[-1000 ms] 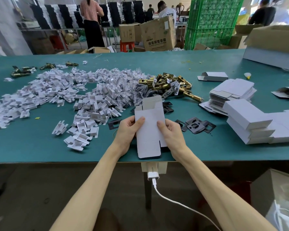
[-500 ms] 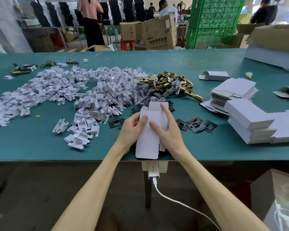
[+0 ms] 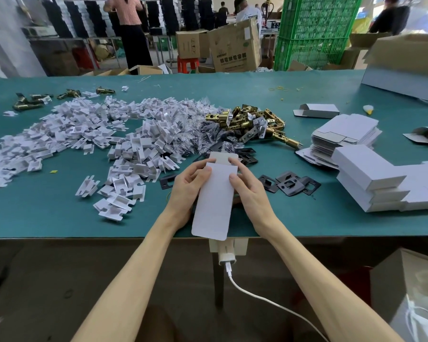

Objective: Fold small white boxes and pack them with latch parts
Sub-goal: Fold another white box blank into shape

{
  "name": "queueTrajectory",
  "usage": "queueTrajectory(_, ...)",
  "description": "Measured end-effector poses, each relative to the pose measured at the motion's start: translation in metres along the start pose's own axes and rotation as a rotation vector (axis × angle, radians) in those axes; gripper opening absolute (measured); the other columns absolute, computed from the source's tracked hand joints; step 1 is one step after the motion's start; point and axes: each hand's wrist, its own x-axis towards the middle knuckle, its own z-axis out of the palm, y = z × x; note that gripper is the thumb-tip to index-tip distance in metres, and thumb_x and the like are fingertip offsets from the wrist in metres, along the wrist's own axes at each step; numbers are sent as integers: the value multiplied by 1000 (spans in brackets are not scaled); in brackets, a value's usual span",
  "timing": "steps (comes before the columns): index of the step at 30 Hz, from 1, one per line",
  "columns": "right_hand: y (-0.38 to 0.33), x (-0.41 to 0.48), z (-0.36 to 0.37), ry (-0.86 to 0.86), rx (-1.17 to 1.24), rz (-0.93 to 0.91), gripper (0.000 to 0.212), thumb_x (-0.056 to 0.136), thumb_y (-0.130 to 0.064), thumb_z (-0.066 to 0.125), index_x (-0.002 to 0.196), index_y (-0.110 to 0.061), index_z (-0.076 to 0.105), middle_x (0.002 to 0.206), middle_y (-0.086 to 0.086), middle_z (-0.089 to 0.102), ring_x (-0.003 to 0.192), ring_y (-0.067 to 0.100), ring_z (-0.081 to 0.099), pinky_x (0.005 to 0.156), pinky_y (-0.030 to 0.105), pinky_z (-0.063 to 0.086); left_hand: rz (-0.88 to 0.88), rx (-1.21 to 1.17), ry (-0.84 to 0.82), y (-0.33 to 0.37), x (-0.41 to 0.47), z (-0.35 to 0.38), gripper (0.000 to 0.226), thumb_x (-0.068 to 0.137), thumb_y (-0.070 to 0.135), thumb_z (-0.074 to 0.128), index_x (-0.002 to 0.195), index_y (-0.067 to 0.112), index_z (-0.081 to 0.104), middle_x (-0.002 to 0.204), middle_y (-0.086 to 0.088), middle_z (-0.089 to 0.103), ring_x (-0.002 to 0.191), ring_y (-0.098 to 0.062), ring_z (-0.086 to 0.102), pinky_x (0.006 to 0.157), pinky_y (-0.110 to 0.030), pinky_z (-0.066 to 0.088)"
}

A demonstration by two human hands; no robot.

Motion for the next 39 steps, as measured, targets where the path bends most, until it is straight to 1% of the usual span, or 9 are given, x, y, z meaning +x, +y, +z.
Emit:
queueTrajectory(3,-1,-1,-2,1,8,-11,27,107,-27,51,131,-25,64,117,-5,70,91,7,64,75,26,53,15,34,57,-1,0,2,16,102,26,64,108,15,75,95,-6,73,81,-17,66,71,-36,56)
queueTrajectory(7,1,-1,-4,42,-10,8,20,106,-29,53,110,-20,71,101,-2,71,84,12,60,74,32,48,-11,47,32,-1,-2,3,20,102,26,64,94,17,81,87,-7,73,73,-16,64,65,-27,53)
queueTrajectory(12,1,0,-4,55,-1,13,24,107,-27,52,106,-12,71,93,0,70,82,14,60,72,33,46,-25,45,15,-1,-2,3,24,100,30,66,98,12,82,95,-14,75,85,-25,66,79,-38,52)
queueTrajectory(18,2,0,-5,86,41,35,25,106,-31,54,102,-14,72,87,-4,69,76,10,61,65,25,48,-15,81,-17,-1,-2,3,28,103,28,62,109,7,80,110,-28,74,93,-29,66,90,-46,50)
queueTrajectory(22,3,1,-4,106,75,50,25,105,-29,57,99,-14,76,88,0,72,79,15,62,70,32,48,-3,98,-33,-3,-1,1,30,105,25,60,113,3,78,114,-28,73,96,-29,65,92,-46,48)
queueTrajectory(27,4,1,-6,103,103,73,24,103,-32,58,97,-19,78,89,4,73,80,18,65,71,36,50,6,96,-65,-3,-2,1,25,103,27,63,114,13,80,115,-20,76,97,-25,67,94,-47,51)
queueTrajectory(33,4,1,-6,113,118,83,25,103,-29,58,98,-14,79,91,10,72,81,22,64,72,40,48,24,127,-81,-2,-3,1,29,104,29,62,117,9,78,118,-25,73,96,-28,64,91,-48,48)
queueTrajectory(36,4,1,-6,128,131,80,24,103,-28,59,99,-14,79,100,18,72,84,24,64,74,43,48,31,125,-93,-1,-4,2,30,104,30,61,119,9,77,120,-21,74,100,-27,66,94,-49,49)
queueTrajectory(39,3,0,-6,105,145,69,24,103,-28,59,102,-15,79,107,17,71,89,24,64,76,44,49,26,118,-89,0,-4,2,29,103,30,62,118,11,78,119,-19,74,102,-28,67,98,-51,49)
